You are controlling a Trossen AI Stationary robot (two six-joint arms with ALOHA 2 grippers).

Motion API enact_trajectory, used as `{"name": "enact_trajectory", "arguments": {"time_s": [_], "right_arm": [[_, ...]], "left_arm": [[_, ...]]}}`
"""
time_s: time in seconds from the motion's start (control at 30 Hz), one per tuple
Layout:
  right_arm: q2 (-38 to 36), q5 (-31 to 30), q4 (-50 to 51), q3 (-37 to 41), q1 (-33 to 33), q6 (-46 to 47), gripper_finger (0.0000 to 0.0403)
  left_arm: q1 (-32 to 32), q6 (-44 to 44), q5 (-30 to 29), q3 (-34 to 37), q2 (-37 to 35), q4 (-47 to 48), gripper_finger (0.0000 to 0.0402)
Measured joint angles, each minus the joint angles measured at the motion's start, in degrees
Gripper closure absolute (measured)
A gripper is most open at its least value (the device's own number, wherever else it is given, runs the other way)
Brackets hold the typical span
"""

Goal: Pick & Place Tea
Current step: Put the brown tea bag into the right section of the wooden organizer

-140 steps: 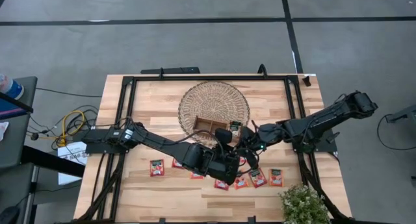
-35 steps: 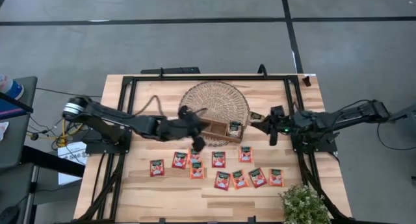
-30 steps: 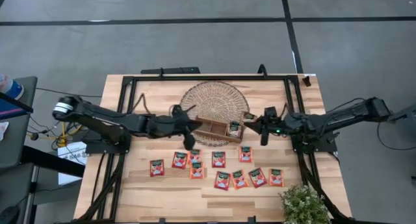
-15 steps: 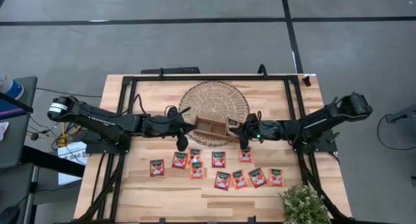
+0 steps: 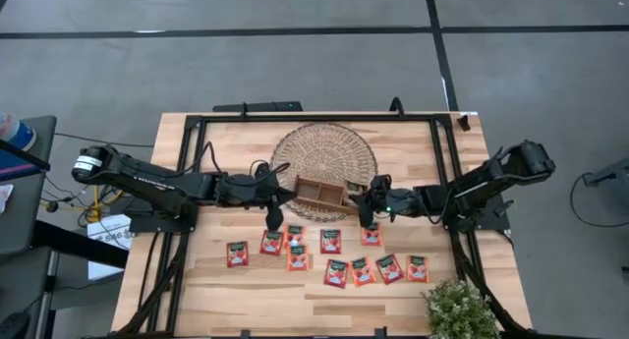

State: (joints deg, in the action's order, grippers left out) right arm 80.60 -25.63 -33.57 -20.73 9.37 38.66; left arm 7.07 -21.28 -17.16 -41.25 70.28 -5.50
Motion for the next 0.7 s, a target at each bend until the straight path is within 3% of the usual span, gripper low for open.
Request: {"name": "enact_trajectory", "arguments": {"time_s": [0.7], "right_arm": [[0.4, -0.1, 3.6, 0.0, -1.2, 0.1, 0.037]], "left_arm": [[0.0, 0.0, 2.9, 0.0, 0.0, -0.1, 0.0402]]}}
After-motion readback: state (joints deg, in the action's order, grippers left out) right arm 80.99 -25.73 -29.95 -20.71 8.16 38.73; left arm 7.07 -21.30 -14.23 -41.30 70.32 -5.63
